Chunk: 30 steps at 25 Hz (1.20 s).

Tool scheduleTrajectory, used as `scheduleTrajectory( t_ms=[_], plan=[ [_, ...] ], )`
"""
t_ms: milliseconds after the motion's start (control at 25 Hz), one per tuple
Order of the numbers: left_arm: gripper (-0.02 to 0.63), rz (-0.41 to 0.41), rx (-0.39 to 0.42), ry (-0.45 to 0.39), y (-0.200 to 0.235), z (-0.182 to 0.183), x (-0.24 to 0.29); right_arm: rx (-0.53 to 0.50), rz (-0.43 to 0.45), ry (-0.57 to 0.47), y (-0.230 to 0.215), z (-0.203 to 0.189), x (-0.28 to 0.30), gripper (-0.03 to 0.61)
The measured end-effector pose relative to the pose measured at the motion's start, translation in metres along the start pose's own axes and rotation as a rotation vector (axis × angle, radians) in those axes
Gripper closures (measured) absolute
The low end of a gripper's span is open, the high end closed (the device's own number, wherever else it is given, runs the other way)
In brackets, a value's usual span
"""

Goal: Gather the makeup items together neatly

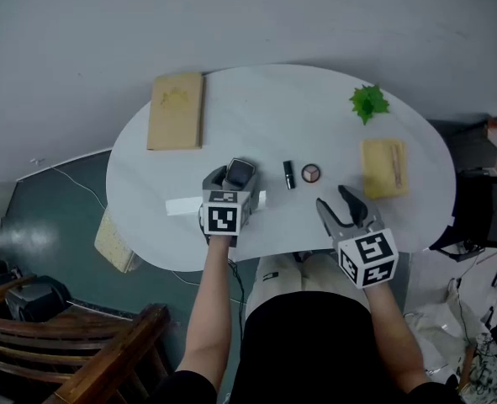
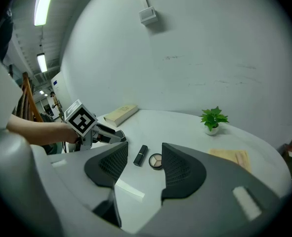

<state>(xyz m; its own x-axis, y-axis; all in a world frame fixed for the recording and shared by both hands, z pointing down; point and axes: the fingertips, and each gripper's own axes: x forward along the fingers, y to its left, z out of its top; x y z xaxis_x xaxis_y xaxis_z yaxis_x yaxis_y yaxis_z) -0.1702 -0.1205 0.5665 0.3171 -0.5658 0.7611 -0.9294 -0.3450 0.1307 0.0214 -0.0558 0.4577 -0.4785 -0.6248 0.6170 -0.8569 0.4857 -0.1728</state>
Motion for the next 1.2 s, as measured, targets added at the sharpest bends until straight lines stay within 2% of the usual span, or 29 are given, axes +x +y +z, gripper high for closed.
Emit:
scheduleTrajectory(
  t_ms=[320, 560, 840, 1200],
  plan=[
    [0.311, 0.106, -0.164, -0.017, -0.013, -0.014, -0.006, -0.043, 0.08, 0.011, -0.002, -0.003, 0.002, 0.359],
    [0.311, 0.14, -0.273, -0.031, -0.028, -0.019, 0.0, -0.063, 0.116, 0.024, -0.008, -0.008, 0.0, 0.359],
    [0.311, 0.22, -0.299, -0.033, -0.038, -0.019, 0.01, -0.066, 0.145, 0.038, -0.012, -0.018, -0.003, 0.359],
    [0.31, 0.278, -0.319, -0.036, -0.036, -0.019, 0.023, -0.061, 0.145, 0.047, -0.021, -0.027, -0.01, 0.359]
  ],
)
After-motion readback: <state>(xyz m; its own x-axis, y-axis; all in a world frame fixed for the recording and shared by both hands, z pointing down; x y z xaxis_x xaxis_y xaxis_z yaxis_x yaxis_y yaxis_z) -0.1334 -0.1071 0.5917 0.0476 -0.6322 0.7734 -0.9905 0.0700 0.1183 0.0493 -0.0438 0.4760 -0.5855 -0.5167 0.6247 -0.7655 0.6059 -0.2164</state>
